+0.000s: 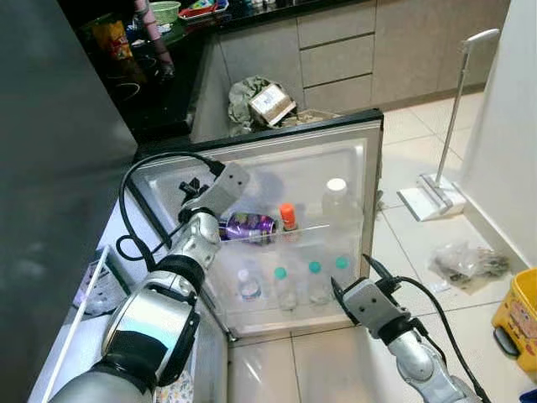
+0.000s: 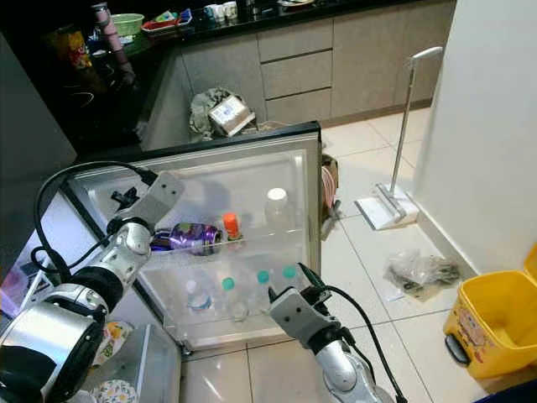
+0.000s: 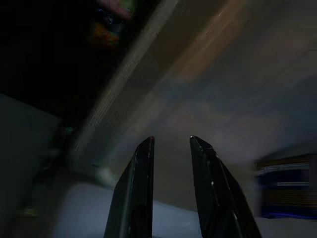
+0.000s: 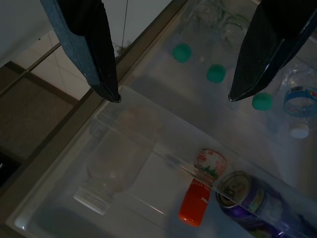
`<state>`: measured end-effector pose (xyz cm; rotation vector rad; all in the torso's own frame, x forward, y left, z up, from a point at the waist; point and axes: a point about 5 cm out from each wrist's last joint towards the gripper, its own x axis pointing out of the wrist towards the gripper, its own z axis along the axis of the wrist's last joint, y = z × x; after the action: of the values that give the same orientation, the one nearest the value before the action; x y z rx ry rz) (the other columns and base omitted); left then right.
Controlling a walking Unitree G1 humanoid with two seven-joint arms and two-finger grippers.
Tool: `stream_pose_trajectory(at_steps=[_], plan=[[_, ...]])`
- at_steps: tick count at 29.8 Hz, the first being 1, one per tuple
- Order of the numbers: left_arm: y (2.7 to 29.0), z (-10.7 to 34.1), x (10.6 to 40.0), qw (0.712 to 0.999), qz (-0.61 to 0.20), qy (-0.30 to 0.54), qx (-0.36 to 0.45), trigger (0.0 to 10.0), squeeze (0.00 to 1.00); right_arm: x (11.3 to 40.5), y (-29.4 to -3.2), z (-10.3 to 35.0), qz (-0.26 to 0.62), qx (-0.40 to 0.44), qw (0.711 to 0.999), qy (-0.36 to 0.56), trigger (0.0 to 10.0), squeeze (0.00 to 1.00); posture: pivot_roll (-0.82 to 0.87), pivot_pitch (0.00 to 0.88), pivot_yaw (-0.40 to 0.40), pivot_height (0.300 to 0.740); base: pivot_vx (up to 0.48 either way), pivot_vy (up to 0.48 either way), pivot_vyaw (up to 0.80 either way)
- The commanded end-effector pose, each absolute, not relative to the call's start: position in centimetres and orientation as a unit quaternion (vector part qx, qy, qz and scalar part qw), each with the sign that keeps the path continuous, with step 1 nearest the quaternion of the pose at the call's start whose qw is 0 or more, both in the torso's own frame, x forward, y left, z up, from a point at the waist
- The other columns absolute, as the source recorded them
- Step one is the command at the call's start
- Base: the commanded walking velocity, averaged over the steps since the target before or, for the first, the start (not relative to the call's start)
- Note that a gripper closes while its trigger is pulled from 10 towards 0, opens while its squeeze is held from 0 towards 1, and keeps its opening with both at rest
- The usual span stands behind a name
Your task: Restocking fridge
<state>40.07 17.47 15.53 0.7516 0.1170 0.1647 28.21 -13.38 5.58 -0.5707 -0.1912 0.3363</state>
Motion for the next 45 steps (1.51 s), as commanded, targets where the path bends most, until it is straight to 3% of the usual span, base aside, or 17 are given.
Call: stream_pose_trajectory(at_steps=[1, 4, 9, 13, 15, 16, 18, 21, 23, 25, 29, 31, 34, 39, 45], plan=[[16.9, 14.5, 39.8, 0.94, 0.032, 0.07, 0.333, 10.0, 0.0, 27.9, -12.9, 5.5, 0.171, -0.28, 0.94, -0.095, 10.0, 0.0, -0.18, 0.05, 0.159, 0.74, 0.0, 0.0, 0.0], [14.9, 14.0, 39.6, 0.958, -0.059, 0.07, 0.272, 10.0, 0.0, 27.9, -12.8, 5.4, 0.174, -0.28, 0.94, -0.094, 10.0, 0.0, -0.17, 0.052, 0.157, 0.74, 0.0, 0.0, 0.0], [14.2, 13.8, 39.2, 0.977, -0.103, 0.062, 0.176, 10.0, 0.0, 28.1, -12.9, 5.5, 0.163, -0.273, 0.943, -0.093, 10.0, 0.0, -0.16, 0.051, 0.154, 0.74, 0.0, 0.0, 0.0], [13.9, 13.5, 38.7, 0.978, -0.137, 0.051, 0.146, 10.0, 0.0, 28.2, -13.2, 5.4, 0.146, -0.256, 0.952, -0.08, 10.0, 0.0, -0.16, 0.052, 0.152, 0.74, 0.0, 0.0, 0.0], [14.4, 13.2, 36.6, 0.972, -0.213, 0.035, 0.097, 10.0, 0.0, 28.2, -13.6, 5.0, 0.129, -0.23, 0.963, -0.059, 10.0, 0.0, -0.15, 0.053, 0.141, 0.74, 0.0, 0.0, 0.0], [14.4, 13.2, 36.6, 0.972, -0.213, 0.035, 0.097, 10.0, 0.0, 28.2, -13.6, 5.0, 0.129, -0.23, 0.963, -0.059, 10.0, 0.0, -0.15, 0.053, 0.141, 0.74, 0.0, 0.0, 0.0], [15.2, 13.1, 33.6, 0.952, -0.297, 0.04, 0.065, 10.0, 0.0, 28.0, -14.0, 4.3, 0.121, -0.216, 0.968, -0.036, 10.0, 0.0, -0.13, 0.053, 0.132, 0.74, 0.0, 0.0, 0.0], [16.4, 11.0, 29.7, 0.928, -0.352, 0.089, 0.079, 10.0, 0.0, 27.5, -15.1, 2.5, 0.091, -0.182, 0.979, 0.021, 10.0, 0.0, -0.11, 0.05, 0.115, 0.74, 0.0, 0.0, 0.0], [16.7, 9.4, 28.5, 0.927, -0.346, 0.11, 0.095, 10.0, 0.0, 27.2, -15.5, 1.7, 0.079, -0.165, 0.982, 0.049, 10.0, 0.0, -0.11, 0.05, 0.114, 0.74, 0.0, 0.0, 0.0], [17.7, 4.8, 26.9, 0.94, -0.274, 0.161, 0.125, 10.0, 0.0, 26.4, -16.4, 0.0, 0.051, -0.131, 0.984, 0.109, 10.0, 0.0, -0.11, 0.047, 0.103, 0.74, 0.0, 0.0, 0.0], [18.1, 2.8, 26.1, 0.942, -0.24, 0.188, 0.14, 10.0, 0.0, 25.9, -16.6, -0.7, 0.043, -0.111, 0.984, 0.135, 10.0, 0.0, -0.11, 0.048, 0.101, 0.74, 0.0, 0.0, 0.0], [18.7, 0.1, 24.9, 0.939, -0.198, 0.226, 0.168, 10.0, 0.0, 25.4, -17.0, -1.5, 0.03, -0.098, 0.982, 0.159, 10.0, 0.0, -0.13, 0.045, 0.08, 0.74, 0.0, 0.0, 0.0], [19.3, -4.8, 20.9, 0.913, -0.147, 0.336, 0.178, 10.0, 0.0, 23.7, -18.0, -3.1, -0.004, -0.075, 0.976, 0.207, 10.0, 0.0, -0.14, 0.043, 0.052, 0.74, 0.0, 0.0, 0.0], [19.7, -6.3, 18.6, 0.898, -0.111, 0.391, 0.171, 10.0, 0.0, 23.3, -17.9, -3.3, -0.003, -0.082, 0.975, 0.206, 10.0, 0.0, -0.16, 0.046, 0.034, 0.74, 0.0, 0.0, 0.0], [18.4, -5.3, 20.1, 0.912, -0.123, 0.349, 0.176, 10.0, 0.0, 23.4, -17.4, -3.2, 0.015, -0.099, 0.975, 0.196, 10.0, 0.0, -0.16, 0.044, 0.026, 0.74, 0.0, 0.0, 0.0]])
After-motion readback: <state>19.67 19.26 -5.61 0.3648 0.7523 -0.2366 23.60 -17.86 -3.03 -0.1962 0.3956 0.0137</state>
